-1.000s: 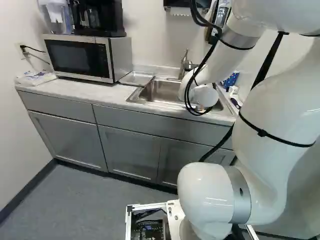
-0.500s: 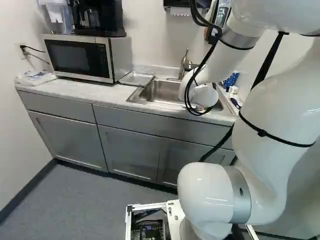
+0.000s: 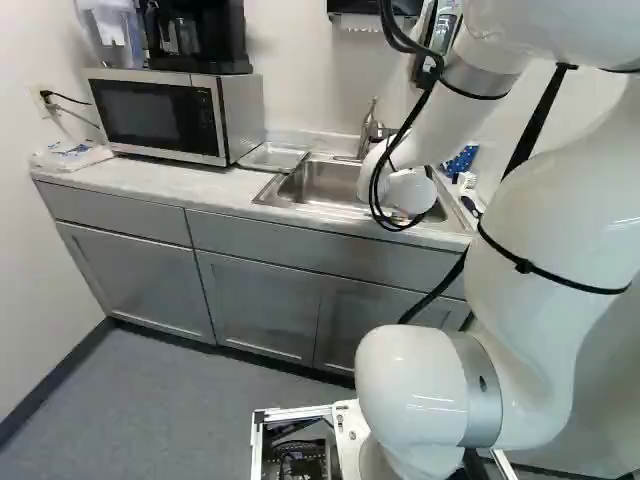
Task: Rinse the cup and place it in the tray
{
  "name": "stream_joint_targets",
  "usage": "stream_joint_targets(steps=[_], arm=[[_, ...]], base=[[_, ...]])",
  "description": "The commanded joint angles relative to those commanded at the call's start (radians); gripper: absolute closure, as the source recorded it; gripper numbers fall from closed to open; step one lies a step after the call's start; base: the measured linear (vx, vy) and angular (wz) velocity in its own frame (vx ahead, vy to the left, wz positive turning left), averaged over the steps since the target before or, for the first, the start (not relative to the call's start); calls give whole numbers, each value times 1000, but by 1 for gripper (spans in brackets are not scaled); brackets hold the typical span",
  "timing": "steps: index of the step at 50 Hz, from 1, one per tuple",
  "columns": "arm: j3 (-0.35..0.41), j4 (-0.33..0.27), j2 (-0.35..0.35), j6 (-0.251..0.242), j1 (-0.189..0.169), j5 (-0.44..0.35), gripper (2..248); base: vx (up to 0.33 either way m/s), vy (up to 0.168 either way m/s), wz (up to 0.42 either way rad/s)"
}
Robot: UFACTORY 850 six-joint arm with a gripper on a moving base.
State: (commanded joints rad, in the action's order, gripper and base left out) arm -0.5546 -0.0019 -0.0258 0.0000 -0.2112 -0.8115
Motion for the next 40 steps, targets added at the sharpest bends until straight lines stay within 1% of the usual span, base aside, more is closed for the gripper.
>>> stream_joint_targets(steps=[40], arm=[[1, 0, 1, 0, 4, 0, 130]], base=[[0, 0, 0]])
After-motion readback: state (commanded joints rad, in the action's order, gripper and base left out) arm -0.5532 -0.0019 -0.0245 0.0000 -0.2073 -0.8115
